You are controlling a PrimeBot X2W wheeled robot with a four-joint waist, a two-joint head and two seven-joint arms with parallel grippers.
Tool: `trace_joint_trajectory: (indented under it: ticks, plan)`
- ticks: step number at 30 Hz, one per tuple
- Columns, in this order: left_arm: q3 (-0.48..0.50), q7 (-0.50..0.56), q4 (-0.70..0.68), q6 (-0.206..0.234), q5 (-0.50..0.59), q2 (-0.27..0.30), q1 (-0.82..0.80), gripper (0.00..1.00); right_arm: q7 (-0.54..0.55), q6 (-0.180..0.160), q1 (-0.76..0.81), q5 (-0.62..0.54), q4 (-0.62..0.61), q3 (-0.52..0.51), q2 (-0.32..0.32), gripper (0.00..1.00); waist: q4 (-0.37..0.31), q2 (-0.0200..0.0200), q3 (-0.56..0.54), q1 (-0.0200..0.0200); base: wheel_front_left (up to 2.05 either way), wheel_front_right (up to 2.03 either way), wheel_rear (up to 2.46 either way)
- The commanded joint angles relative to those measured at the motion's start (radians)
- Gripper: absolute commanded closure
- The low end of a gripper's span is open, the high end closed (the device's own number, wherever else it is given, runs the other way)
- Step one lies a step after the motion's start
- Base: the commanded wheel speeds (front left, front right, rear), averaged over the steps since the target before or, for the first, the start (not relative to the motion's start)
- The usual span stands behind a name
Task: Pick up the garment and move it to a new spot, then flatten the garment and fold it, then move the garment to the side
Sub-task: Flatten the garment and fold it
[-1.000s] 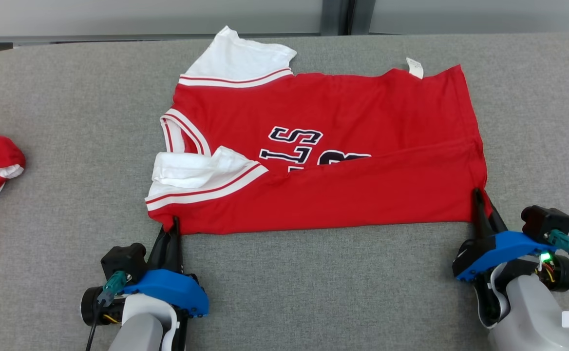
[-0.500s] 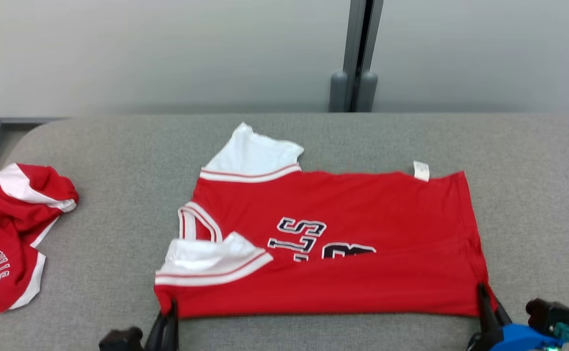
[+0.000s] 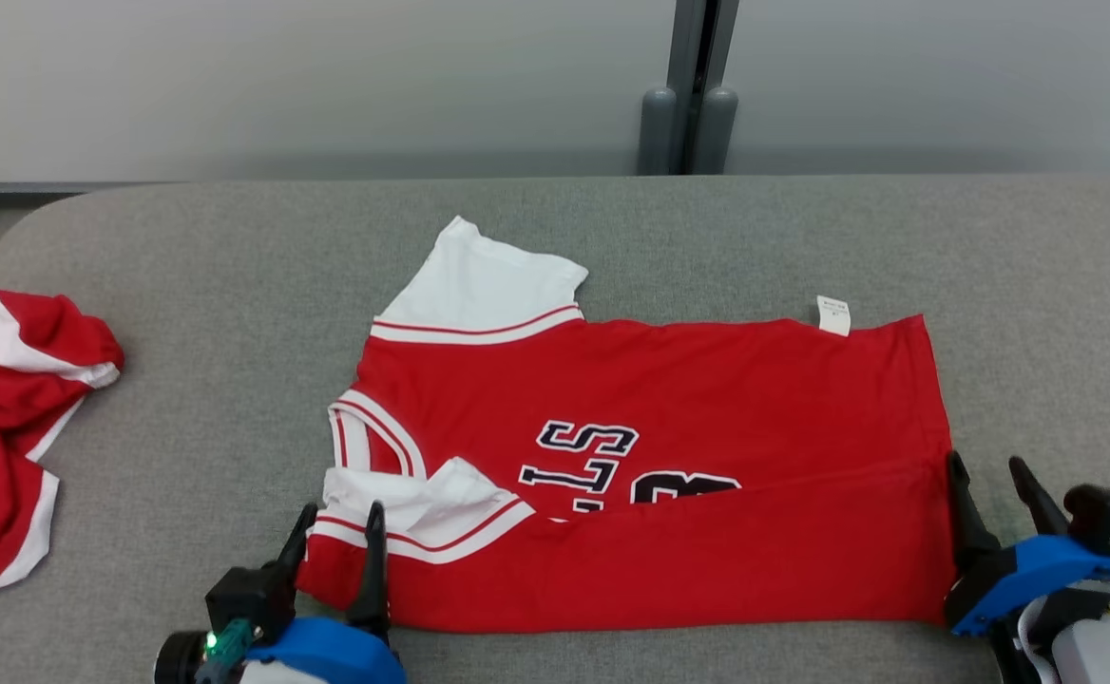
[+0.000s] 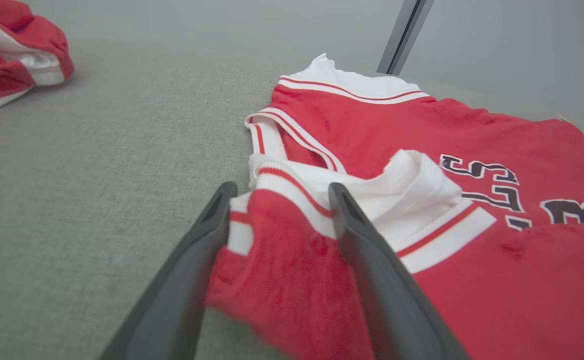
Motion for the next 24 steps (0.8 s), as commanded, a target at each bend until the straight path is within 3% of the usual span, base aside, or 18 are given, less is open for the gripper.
trace_joint_trajectory:
  ticks: [1,10,20,23,24]
  plan:
    - [-0.013,0.000,-0.001,-0.009,0.022,0.011,-0.069,0.00,0.015,0.000,-0.053,0.004,0.020,0.022,-0.023,0.00,0.014,0.0000,0.040,0.0000,0.00,0.00,0.00]
    - [-0.108,0.046,0.087,-0.037,0.079,0.059,-0.443,0.00,0.120,0.000,-0.331,0.055,0.112,0.150,-0.131,0.00,0.030,0.0000,0.195,0.0000,0.00,0.00,0.00]
    - [-0.210,0.110,0.219,-0.043,0.035,0.092,-0.708,0.00,0.159,0.000,-0.490,0.138,0.211,0.329,-0.177,0.00,0.021,0.0000,0.299,0.0000,0.00,0.00,0.00]
    - [-0.240,0.126,0.246,-0.044,-0.002,0.117,-0.752,0.00,0.148,0.000,-0.495,0.174,0.227,0.375,-0.179,1.00,0.009,0.0000,0.308,0.0000,0.00,0.00,0.00]
    - [-0.246,0.131,0.254,-0.044,-0.012,0.127,-0.763,0.00,0.145,0.000,-0.496,0.184,0.228,0.390,-0.181,1.00,0.004,0.0000,0.310,0.0000,0.00,0.00,0.00]
